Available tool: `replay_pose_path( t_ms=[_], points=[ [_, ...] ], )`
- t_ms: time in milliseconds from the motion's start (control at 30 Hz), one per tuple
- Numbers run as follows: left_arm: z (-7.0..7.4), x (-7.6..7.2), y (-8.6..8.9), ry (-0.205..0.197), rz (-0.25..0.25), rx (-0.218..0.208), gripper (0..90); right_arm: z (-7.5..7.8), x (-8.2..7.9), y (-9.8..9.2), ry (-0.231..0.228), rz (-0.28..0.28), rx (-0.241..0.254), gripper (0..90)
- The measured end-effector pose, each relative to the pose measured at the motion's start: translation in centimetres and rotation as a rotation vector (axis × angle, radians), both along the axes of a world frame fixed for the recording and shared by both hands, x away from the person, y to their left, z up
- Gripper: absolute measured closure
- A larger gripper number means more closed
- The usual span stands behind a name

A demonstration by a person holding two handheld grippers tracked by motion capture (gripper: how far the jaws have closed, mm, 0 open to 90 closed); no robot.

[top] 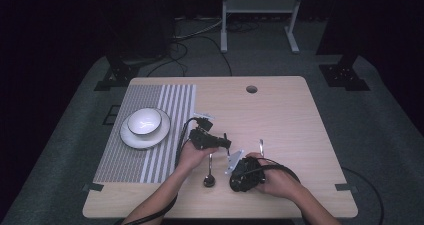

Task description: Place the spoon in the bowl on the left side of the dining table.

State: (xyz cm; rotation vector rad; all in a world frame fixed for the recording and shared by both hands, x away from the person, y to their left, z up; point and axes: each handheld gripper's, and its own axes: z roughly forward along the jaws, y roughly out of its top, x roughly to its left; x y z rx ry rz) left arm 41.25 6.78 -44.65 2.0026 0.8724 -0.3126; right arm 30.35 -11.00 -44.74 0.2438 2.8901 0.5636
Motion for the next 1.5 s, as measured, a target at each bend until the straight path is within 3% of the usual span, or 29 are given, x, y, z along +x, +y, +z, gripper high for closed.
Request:
replay_pose_path(
  t_ms=[300,533,733,833,1100,1500],
  points=[
    [-0.2,0.2,0.2,0.037,-0.004,-0.053,81.7,-0.1,-0.1,-0.1,-0.011,0.001,0.011,50.9],
    [0.0,0.1,0.1,0.038,-0.011,-0.064,83.4,-0.1,-0.2,-0.3,-0.022,-0.002,0.024,50.9],
    [1.0,-0.1,-0.1,0.043,-0.032,-0.117,86.7,0.0,-0.2,-0.7,-0.043,-0.001,0.008,49.6],
    [1.8,-0.1,-0.1,0.040,-0.036,-0.146,89.0,0.2,-0.1,-1.5,-0.033,-0.030,0.021,49.6],
    [3.3,-0.1,-0.3,-0.001,-0.039,-0.133,89.3,1.8,0.5,-4.4,-0.036,-0.101,0.074,48.0],
    [5.0,0.0,-0.2,-0.054,-0.037,-0.100,89.3,2.5,0.9,-6.9,-0.003,-0.175,0.132,42.3]
  ],
)
